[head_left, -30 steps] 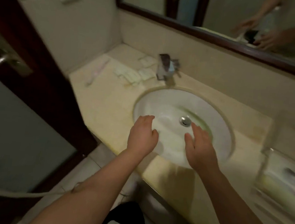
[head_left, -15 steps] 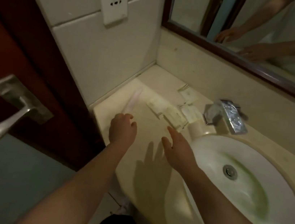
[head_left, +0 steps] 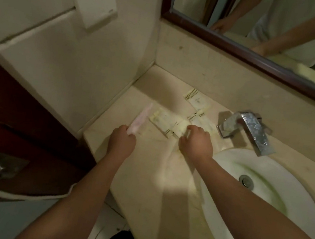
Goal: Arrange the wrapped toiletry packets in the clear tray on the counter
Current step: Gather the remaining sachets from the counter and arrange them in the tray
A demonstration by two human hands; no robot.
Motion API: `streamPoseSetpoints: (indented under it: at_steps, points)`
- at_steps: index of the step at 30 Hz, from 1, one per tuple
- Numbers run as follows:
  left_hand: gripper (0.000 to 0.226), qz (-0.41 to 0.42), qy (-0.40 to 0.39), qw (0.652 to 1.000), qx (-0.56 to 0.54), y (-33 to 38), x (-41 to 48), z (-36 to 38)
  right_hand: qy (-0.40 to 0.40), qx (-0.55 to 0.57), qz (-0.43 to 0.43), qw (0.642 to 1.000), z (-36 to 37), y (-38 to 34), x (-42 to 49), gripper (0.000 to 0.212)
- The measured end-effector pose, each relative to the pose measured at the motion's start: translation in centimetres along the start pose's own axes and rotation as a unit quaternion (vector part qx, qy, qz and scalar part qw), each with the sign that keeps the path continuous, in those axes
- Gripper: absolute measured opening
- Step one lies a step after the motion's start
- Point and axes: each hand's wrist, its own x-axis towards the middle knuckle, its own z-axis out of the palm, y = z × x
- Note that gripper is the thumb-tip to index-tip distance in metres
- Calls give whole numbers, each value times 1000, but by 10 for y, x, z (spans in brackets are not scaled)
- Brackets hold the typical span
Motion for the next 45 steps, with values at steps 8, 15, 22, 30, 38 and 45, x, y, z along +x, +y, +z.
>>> streamPoseSetpoints:
  at_steps: [8, 15, 22, 30, 38, 45]
  points:
    - [51, -12, -61, 974, -216, 37, -15, -4, -20, -17, 24, 999, 0, 0, 6, 36]
    - [14, 52, -113, 951, -282, 56, -32, 3, -11, 266, 60, 962, -11, 12, -28, 15]
    - [30, 127, -307, 858, -393, 98, -77, 43, 36, 446, 121, 886, -38, 66, -108, 11]
    - [27, 160, -374, 848, -339, 143, -182, 112, 139, 474, 215, 842, -60, 160, -221, 5]
    - [22, 120, -463, 798, -367, 154, -332, 190, 217, 488, 261, 804, -85, 262, -365, 6]
    - [46, 45, -498, 760, -415, 178, -436, 253, 214, 554, 293, 749, -98, 340, -445, 35]
